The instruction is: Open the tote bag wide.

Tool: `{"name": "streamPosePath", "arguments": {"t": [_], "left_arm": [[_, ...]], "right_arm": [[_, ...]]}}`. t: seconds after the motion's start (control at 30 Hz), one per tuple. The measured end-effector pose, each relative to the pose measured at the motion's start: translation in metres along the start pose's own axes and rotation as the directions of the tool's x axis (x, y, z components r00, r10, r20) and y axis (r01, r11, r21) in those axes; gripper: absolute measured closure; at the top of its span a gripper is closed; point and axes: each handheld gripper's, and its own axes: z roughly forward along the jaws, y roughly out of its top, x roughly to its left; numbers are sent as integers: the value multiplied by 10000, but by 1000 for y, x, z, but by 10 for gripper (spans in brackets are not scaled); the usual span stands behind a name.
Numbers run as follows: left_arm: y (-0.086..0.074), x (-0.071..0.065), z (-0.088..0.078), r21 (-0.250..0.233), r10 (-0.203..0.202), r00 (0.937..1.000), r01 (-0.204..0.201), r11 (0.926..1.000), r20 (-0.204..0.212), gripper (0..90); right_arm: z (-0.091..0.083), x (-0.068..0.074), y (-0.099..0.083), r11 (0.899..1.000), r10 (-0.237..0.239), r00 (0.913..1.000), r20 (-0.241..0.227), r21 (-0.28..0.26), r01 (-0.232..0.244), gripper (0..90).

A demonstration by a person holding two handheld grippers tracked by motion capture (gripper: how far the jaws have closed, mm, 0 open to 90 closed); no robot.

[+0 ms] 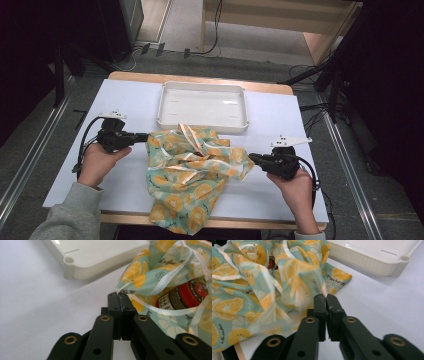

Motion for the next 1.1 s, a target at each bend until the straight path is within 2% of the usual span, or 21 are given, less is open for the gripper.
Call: {"name": "streamPosePath", "arguments": {"t": [0.03, 0.13, 0.23, 0.37, 0.5, 0.77, 0.8, 1.1], "left_arm": [[0, -1, 0, -17, 32, 10000, -32, 10000, 9, 885], [2, -5, -4, -95, 136, 9999, -135, 9999, 54, 806], [4, -11, -9, -172, 203, 9996, -199, 9997, 218, 729], [9, -26, -14, -265, 550, 9974, -539, 9982, 461, 663], [13, -39, -15, -299, 782, 9936, -760, 9967, 815, 614], [13, -61, -8, 195, 1131, 9862, -1163, 9930, 1209, 553], [13, -66, -5, 223, 1314, 9827, -1354, 9905, 1305, 529], [10, -83, 5, 528, 1581, 9752, -1680, 9844, 1550, 468]], "right_arm": [[0, 0, 0, 10000, 0, 10000, 0, 0, 0, 829], [-2, -2, 0, 10000, -10, 10000, 97, -24, 10, 756], [-8, -2, 1, 9998, 130, 9998, 175, -154, -127, 722], [-15, 1, 7, 9991, 72, 9997, 242, -419, -62, 692], [-16, 8, 13, 9989, -6, 9999, 168, -478, 14, 680], [2, 18, 24, 9994, -224, 9997, -50, -258, 223, 633], [7, 22, 26, 9990, -404, 9991, -98, -202, 401, 622], [26, 29, 34, 9981, -610, 9978, -265, -24, 609, 577]]}}
